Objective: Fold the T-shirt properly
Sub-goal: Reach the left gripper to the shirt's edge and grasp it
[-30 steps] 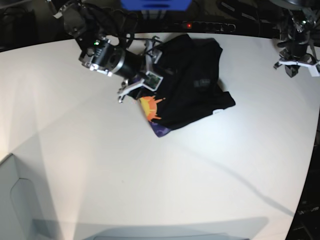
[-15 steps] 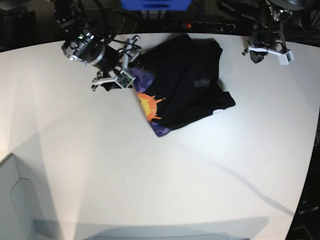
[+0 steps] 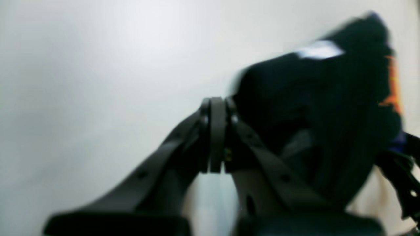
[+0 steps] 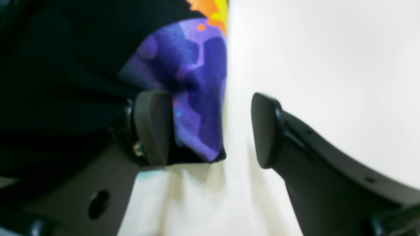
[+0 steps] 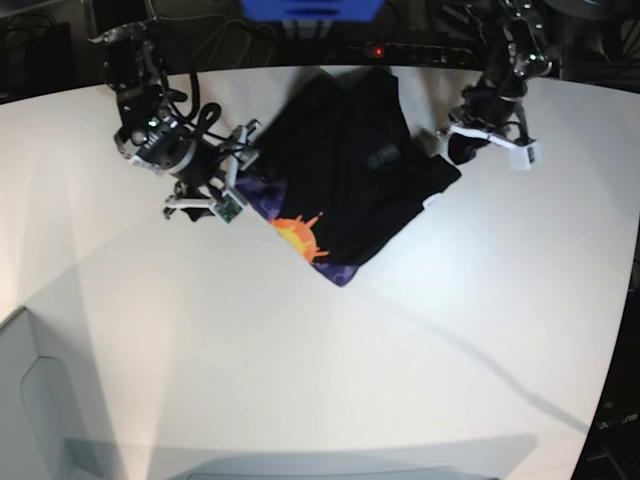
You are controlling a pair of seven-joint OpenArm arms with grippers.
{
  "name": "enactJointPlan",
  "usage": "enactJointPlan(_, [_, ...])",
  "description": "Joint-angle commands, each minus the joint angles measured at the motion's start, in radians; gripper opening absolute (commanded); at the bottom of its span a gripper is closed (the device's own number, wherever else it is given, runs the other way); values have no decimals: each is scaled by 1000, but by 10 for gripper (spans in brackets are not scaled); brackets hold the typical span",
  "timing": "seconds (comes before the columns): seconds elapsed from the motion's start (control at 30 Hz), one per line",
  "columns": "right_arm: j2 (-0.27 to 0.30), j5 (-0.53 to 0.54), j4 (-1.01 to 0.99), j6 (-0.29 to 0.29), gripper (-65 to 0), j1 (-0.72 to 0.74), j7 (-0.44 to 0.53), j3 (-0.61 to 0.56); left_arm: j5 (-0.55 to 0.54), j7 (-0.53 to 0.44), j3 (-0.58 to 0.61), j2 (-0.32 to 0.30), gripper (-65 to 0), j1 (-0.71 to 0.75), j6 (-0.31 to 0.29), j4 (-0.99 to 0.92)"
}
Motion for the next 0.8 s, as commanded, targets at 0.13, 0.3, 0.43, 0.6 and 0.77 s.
enactJointPlan(0.13, [6, 10, 2, -3, -257, 26, 22, 5, -6, -14, 74, -4, -650, -48, -1, -125])
enactJointPlan(0.3, [0, 10, -29, -3, -257, 53, 22, 85, -6, -17, 100, -4, -650, -114, -1, -228])
enactJointPlan(0.43, [1, 10, -29, -3, -257, 73, 22, 146, -6, -69, 140, -5, -650, -166, -1, -280])
enactJointPlan(0.6, [0, 10, 8, -3, -257, 64, 16, 243, -4, -94, 176, -12, -650, -264, -1, -326])
enactJointPlan(0.77, [-46, 10, 154, -3, -257, -30, 11, 288, -6, -78, 176, -24, -650, -293, -1, -261])
